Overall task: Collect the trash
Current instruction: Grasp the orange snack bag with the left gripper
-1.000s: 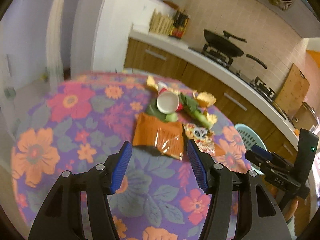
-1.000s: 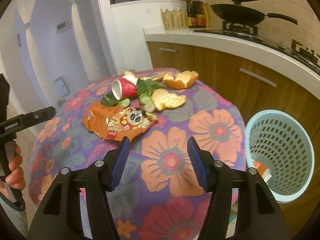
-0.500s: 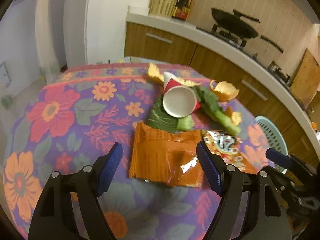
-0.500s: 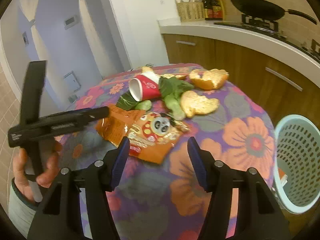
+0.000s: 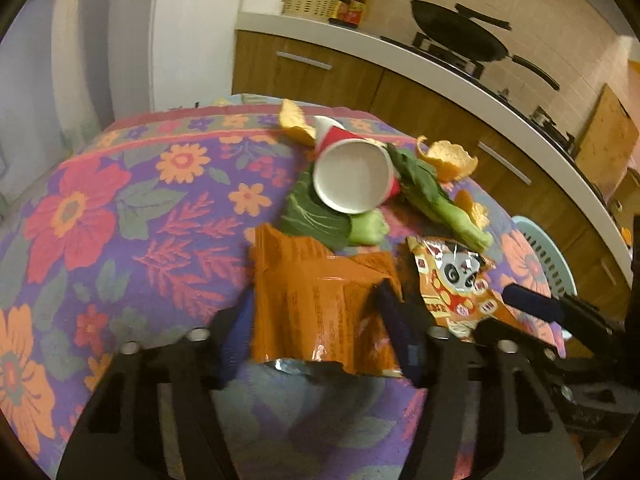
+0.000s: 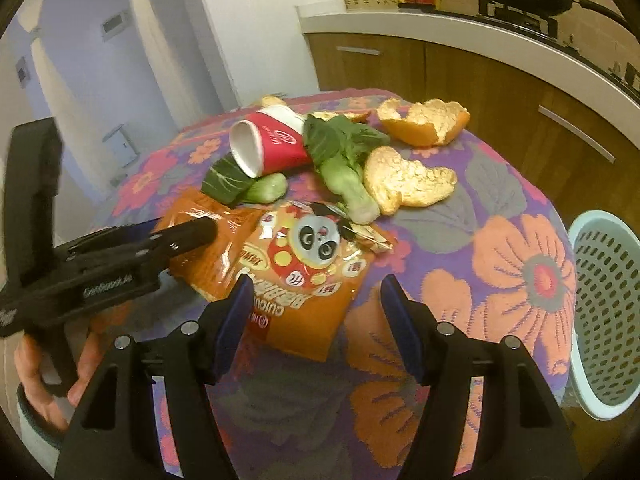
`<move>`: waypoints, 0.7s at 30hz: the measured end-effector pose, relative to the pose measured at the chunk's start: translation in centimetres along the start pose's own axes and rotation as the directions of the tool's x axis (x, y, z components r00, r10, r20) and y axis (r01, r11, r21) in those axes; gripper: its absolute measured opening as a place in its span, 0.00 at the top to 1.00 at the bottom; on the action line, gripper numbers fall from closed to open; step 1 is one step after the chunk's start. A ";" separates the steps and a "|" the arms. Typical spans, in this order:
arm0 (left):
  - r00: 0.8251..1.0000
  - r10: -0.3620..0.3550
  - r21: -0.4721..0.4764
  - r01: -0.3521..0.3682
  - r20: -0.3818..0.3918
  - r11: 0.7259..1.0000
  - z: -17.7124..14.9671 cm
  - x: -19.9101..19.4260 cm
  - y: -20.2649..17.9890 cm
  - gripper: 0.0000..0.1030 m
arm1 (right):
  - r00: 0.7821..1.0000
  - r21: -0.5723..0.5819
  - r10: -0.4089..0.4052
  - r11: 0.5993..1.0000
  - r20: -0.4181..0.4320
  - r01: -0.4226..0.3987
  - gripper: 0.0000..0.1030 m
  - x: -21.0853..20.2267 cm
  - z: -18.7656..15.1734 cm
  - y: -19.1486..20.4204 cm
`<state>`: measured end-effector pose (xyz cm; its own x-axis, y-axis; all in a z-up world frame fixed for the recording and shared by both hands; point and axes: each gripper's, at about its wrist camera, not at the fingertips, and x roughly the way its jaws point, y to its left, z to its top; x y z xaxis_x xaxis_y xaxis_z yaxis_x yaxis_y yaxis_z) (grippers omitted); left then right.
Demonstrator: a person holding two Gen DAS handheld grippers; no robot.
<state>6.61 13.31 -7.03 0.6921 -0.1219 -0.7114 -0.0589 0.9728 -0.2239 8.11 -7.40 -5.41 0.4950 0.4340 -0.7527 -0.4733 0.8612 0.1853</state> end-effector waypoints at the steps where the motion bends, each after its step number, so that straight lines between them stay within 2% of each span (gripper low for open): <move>1: 1.000 0.014 0.015 -0.014 0.011 1.000 -0.1 -0.2 -0.4 0.52 | 1.000 0.011 -0.007 1.000 -0.018 0.008 0.40 0.4 0.1 -0.2; 3: 0.999 0.027 0.037 -0.028 0.031 0.999 -0.4 -0.6 -0.8 0.58 | 0.999 0.024 -0.013 1.000 -0.037 0.014 0.40 0.8 0.1 -0.4; 5: 0.999 0.023 0.038 -0.025 0.045 0.999 -0.5 -1.0 -1.0 0.74 | 0.999 0.023 -0.011 1.000 -0.036 0.012 0.40 0.9 0.2 -0.4; 6: 0.999 0.017 0.033 -0.018 0.049 0.999 -0.6 -1.1 -0.9 0.76 | 0.999 0.023 -0.009 1.000 -0.036 0.010 0.40 0.9 0.2 -0.4; 8: 0.997 0.016 0.017 -0.017 0.073 1.000 -0.7 -1.6 -0.6 0.77 | 0.999 0.026 -0.004 1.000 -0.036 0.005 0.40 0.8 0.2 -0.4; 13: 0.988 -0.036 -0.042 0.043 0.148 0.998 -1.0 -3.4 0.7 0.79 | 0.999 0.069 0.038 0.997 -0.023 -0.037 0.40 0.5 0.3 -1.4; 18: 0.983 -0.039 -0.085 0.054 0.178 0.995 -0.8 -3.9 1.5 0.79 | 0.999 0.137 0.003 0.991 0.039 -0.008 0.40 -0.4 0.8 -2.9; 21: 0.983 -0.026 -0.092 0.043 0.183 0.995 -0.7 -4.0 1.5 0.79 | 1.000 0.122 -0.001 0.992 0.012 -0.001 0.40 0.8 2.0 -2.8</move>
<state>3.19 15.15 -4.99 0.8131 -0.1093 -0.5717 -0.0943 0.9445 -0.3147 11.25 -8.93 -5.29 0.5037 0.4366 -0.7455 -0.3810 0.8867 0.2618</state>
